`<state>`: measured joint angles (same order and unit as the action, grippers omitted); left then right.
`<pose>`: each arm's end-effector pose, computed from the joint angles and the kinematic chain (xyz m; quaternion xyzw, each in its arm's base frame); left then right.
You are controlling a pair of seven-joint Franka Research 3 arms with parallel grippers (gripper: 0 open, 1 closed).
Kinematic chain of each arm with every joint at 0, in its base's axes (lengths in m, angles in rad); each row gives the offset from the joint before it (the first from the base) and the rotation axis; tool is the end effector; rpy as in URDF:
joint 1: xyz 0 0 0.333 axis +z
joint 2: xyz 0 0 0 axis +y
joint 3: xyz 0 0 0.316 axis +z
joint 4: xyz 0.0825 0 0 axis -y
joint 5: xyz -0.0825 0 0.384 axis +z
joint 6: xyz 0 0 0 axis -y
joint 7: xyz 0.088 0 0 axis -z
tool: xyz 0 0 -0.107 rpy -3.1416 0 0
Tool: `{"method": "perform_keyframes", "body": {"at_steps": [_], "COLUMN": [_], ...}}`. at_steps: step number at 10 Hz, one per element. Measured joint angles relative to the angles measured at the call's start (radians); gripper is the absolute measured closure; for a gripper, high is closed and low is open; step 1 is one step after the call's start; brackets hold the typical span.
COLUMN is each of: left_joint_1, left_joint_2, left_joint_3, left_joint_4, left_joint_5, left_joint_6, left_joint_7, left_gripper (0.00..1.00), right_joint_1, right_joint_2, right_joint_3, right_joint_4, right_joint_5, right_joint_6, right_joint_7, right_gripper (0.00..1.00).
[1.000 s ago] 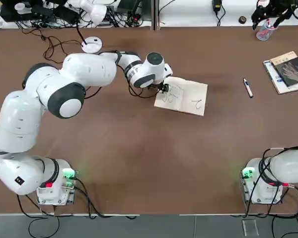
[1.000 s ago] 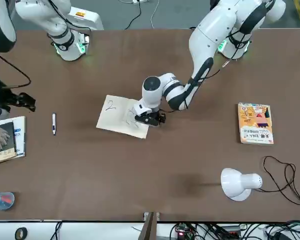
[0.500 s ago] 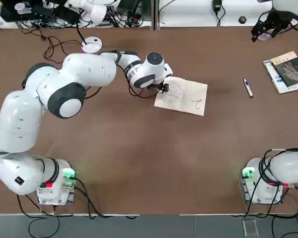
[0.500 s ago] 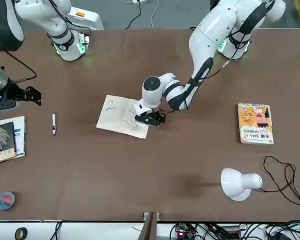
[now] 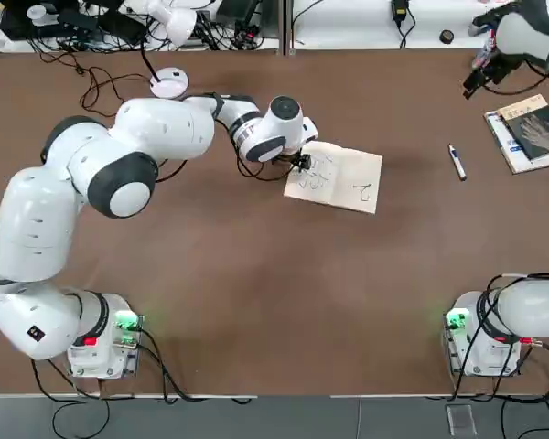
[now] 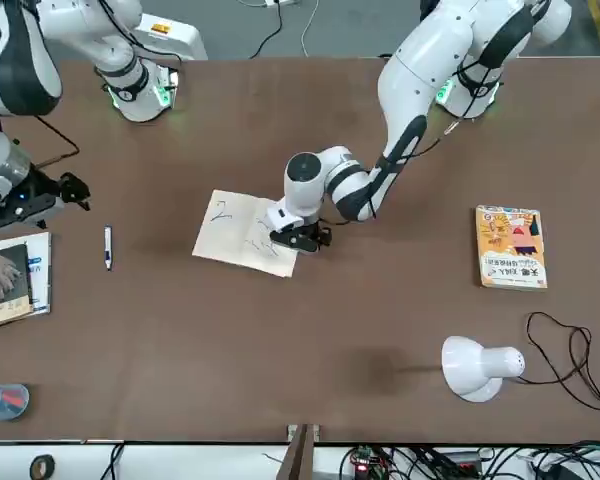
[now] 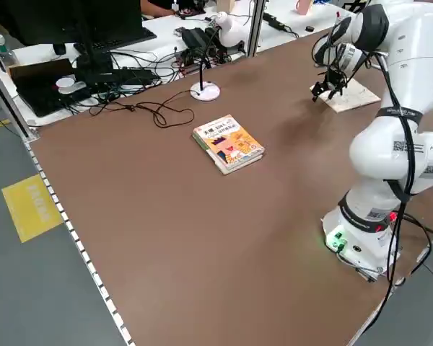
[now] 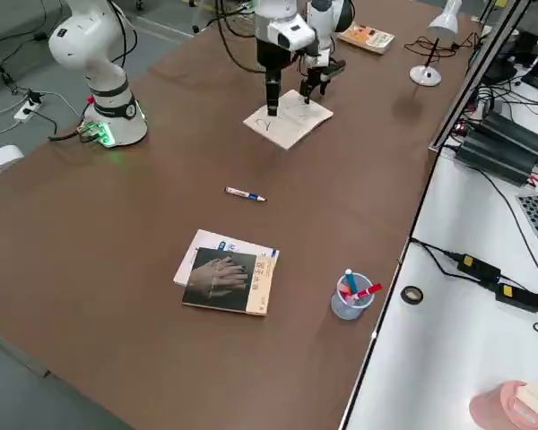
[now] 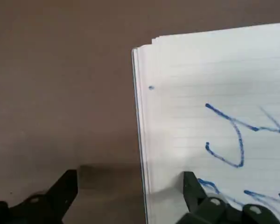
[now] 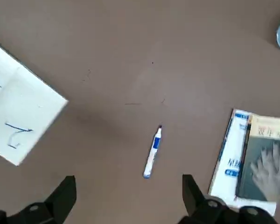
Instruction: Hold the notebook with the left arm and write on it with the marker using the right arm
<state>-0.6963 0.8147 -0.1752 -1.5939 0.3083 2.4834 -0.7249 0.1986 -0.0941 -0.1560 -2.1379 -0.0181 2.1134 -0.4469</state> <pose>0.4637 -0.5271 0.1663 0.9852 -0.1603 0.0596 0.0078 0.5269 0.0202 0.4526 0.9685 0.2465 0.0334 0.0075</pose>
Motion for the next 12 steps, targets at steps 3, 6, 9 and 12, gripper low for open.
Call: {"method": "perform_keyframes", "body": {"at_steps": [3,6,9,12], "left_joint_1": [0.000,0.000,0.000,0.000], "left_joint_2": [0.000,0.000,0.000,0.000], "left_joint_3": [0.000,0.001,0.002,0.002], "left_joint_4": [0.000,0.001,0.001,0.001], "left_joint_5": [0.000,0.000,0.000,0.000], "left_joint_6": [0.000,0.000,0.000,0.000], "left_joint_7": [0.000,0.000,0.000,0.000], "left_gripper": [0.00,0.00,0.00,0.00], "right_joint_1": [-0.052,-0.068,-0.082,-0.096], "right_joint_2": [0.001,0.014,0.081,0.162], "right_joint_3": [-0.002,-0.002,-0.002,-0.002], "right_joint_4": [-0.109,-0.194,-0.257,-0.270], "right_joint_5": [0.000,0.001,0.001,0.001], "right_joint_6": [0.126,0.233,0.360,0.431], "right_joint_7": [-0.047,-0.049,-0.052,-0.055], "right_gripper": [0.00,0.00,0.00,0.00]}}
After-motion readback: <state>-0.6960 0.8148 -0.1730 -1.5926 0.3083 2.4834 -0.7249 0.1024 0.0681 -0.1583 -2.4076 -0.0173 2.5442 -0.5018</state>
